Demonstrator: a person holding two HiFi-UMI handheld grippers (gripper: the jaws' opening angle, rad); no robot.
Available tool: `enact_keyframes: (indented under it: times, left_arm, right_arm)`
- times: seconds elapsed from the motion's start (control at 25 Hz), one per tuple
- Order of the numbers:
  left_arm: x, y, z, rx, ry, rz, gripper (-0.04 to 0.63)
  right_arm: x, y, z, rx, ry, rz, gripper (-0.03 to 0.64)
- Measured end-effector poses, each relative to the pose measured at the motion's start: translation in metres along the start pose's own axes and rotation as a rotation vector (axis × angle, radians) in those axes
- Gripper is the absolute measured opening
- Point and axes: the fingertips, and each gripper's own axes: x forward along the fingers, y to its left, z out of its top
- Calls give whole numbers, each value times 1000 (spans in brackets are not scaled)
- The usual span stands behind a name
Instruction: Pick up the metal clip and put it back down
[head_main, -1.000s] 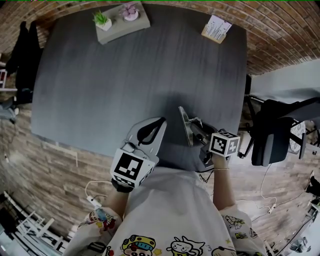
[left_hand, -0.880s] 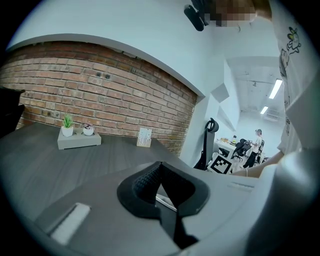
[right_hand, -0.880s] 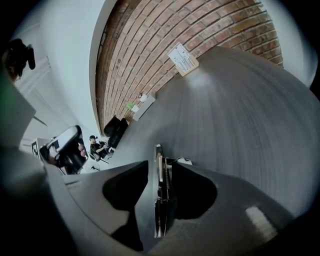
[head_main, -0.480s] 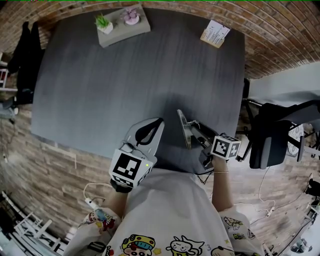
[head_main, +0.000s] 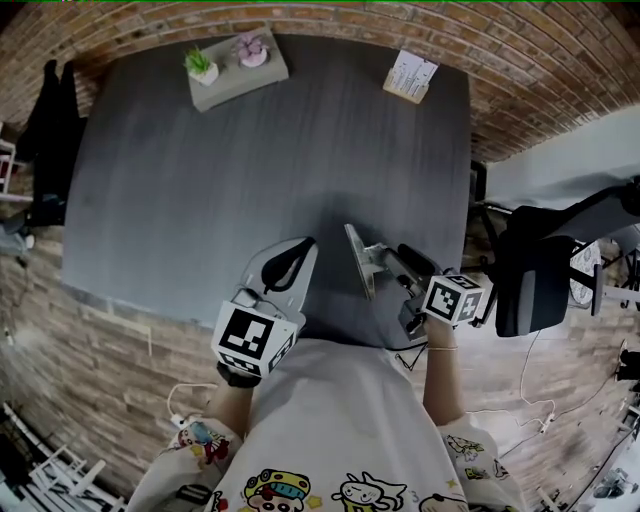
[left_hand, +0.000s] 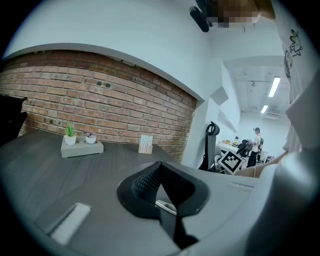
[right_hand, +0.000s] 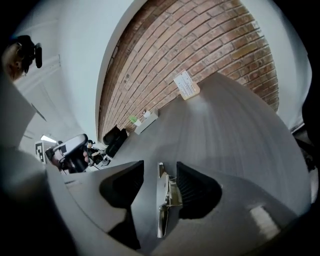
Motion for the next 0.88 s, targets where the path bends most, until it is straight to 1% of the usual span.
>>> enact_keyframes:
  times: [0.2, 0.4, 0.68, 0.88]
  left_arm:
    - [-7, -8, 9, 20, -34, -9, 2]
    - [-16, -15, 17, 41, -72, -4, 2]
    - [-33, -12, 32, 64, -116, 31, 3]
    - [-39, -9, 43, 82, -143, 48, 2]
  right_arm:
    - [-19, 19, 26, -112, -76, -5, 207]
    - [-37, 50, 49, -212, -159, 30, 202]
    - [-71, 93, 75, -350, -313, 60, 194]
    - [-96, 123, 92, -493, -399, 36, 156]
